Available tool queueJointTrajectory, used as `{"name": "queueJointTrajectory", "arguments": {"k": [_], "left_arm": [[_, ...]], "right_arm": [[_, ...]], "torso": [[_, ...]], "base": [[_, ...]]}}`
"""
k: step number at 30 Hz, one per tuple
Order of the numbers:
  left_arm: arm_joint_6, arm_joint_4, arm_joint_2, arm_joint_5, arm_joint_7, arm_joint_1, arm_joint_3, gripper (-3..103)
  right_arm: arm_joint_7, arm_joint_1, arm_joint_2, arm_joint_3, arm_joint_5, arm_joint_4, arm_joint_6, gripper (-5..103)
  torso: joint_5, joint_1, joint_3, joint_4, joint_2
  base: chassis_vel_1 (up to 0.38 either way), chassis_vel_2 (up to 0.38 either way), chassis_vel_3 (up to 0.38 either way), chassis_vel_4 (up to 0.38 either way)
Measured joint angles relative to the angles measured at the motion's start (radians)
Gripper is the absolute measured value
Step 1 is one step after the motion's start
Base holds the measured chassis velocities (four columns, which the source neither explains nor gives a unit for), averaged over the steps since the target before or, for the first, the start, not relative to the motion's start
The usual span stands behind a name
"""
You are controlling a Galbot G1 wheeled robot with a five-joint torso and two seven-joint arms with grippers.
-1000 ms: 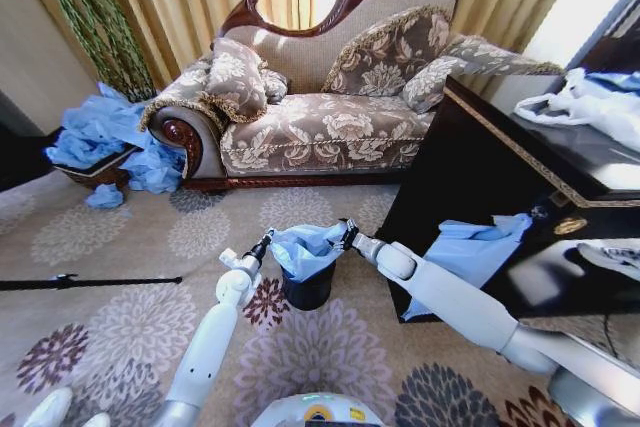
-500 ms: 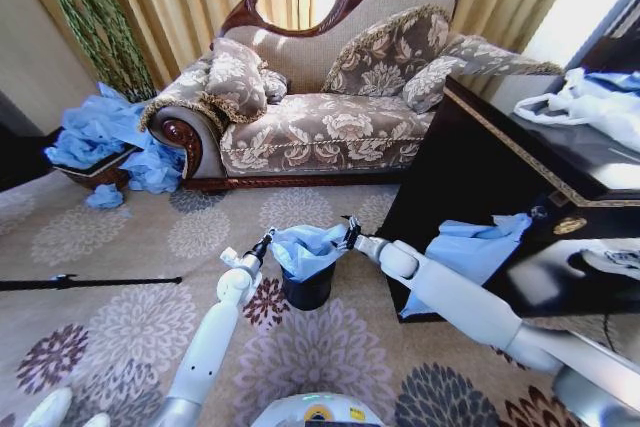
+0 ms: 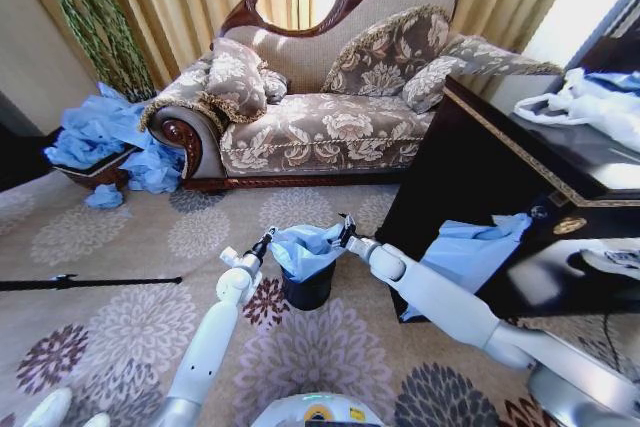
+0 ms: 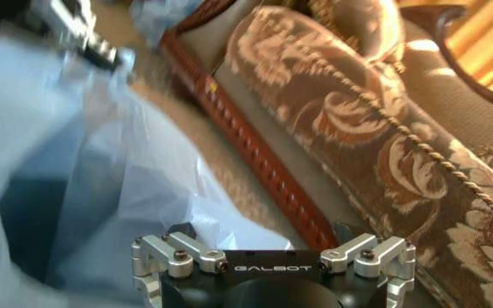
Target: Place a garbage bag over the trash bin.
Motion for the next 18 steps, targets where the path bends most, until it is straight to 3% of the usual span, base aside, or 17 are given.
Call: {"name": "queueJointTrajectory", "arguments": {"k": [6, 12, 17, 18], "left_arm": [[0.0, 0.0, -0.001, 0.001, 0.001, -0.004, 0.004, 0], [0.0, -0.006, -0.003, 0.003, 0.002, 0.0, 0.005, 0], [0.001, -0.022, -0.003, 0.004, 0.002, 0.01, 0.005, 0], [0.001, -0.026, -0.003, 0.005, 0.002, 0.013, 0.004, 0]], "right_arm": [[0.072, -0.02, 0.044, 0.021, 0.052, -0.006, 0.088, 100], [0.099, -0.01, 0.068, 0.046, 0.048, -0.044, 0.115, 102], [0.1, -0.008, 0.066, 0.058, 0.06, -0.058, 0.093, 95], [0.098, -0.013, 0.064, 0.061, 0.064, -0.059, 0.086, 84]], "torso": [[0.0001, 0.0, 0.0, -0.0001, 0.0], [0.0, 0.0, 0.0, 0.0002, 0.0], [0.0001, 0.0, 0.0, 0.0001, 0.0], [0.0001, 0.0, 0.0, 0.0001, 0.0]], "base": [[0.0, 0.0, 0.0, 0.0], [0.0, 0.0, 0.0, 0.0], [0.0, 0.0, 0.0, 0.0], [0.0, 0.0, 0.0, 0.0]]}}
